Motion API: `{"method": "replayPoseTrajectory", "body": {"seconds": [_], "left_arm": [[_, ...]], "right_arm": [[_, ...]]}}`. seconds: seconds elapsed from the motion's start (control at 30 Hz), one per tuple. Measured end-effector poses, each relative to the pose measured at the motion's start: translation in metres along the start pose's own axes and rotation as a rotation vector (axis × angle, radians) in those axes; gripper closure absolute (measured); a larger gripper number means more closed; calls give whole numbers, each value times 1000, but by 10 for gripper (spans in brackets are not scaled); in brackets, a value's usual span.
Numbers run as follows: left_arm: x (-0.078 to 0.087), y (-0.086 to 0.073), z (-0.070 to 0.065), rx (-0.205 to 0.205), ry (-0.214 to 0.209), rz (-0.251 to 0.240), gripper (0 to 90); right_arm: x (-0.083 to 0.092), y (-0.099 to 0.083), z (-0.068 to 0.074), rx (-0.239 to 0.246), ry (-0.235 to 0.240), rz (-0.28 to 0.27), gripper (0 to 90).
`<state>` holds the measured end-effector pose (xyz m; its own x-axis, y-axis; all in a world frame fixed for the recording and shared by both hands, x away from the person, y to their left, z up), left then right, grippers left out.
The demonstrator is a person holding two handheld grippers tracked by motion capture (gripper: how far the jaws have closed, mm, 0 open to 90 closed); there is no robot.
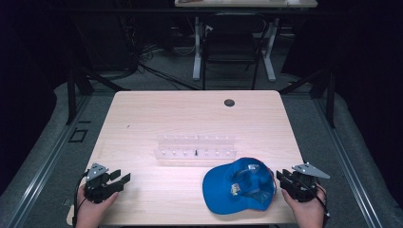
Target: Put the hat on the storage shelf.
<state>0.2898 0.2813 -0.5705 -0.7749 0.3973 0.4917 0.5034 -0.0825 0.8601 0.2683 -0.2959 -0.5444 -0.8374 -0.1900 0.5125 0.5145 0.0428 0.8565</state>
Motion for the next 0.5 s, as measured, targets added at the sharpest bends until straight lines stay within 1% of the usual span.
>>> {"method": "replayPoseTrajectory", "body": {"seconds": [0.03, 0.1, 0.13, 0.17, 0.27, 0.3, 0.33, 0.4, 0.43, 0.5], "left_arm": [[0, 0, 0, 5, -1, 3, 527], [-1, 0, 0, 10, -4, 12, 530], [-1, 0, 0, 16, -7, 13, 531], [-2, -1, 0, 22, -9, 10, 531], [-2, -1, -1, 17, -16, 15, 530], [-1, -1, -2, 10, -17, 25, 530], [-1, -2, -3, 11, -19, 25, 530], [-2, -2, -4, 15, -22, 22, 530], [-2, -2, -5, 14, -24, 27, 530], [-3, -1, -7, 11, -26, 26, 530]], "right_arm": [[0, 1, -2, -13, -4, 3, 703], [0, 1, -2, -20, 1, 6, 694], [-1, 2, -3, -23, 4, 16, 682], [-2, 2, -3, -20, 0, 52, 677], [-3, 2, -3, -29, 9, 68, 668], [-4, 6, -1, -40, 25, 93, 666], [-4, 8, 0, -38, 32, 104, 666], [-6, 14, 2, -44, 54, 142, 665], [-7, 17, 3, -39, 66, 159, 661], [-8, 25, 7, -3, 72, 207, 652]]}}
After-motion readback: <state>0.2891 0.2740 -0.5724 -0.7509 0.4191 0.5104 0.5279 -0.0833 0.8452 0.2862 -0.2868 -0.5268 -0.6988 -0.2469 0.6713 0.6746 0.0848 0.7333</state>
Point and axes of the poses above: each handheld gripper's, and its own axes: x roughly backward along the jaws, y roughly out of its top, z roughly to its left, the point moved 2 cm from there along -x, roughly forward along the jaws, and after that the axes turned 8 degrees about -z, right-handed, at the moved point
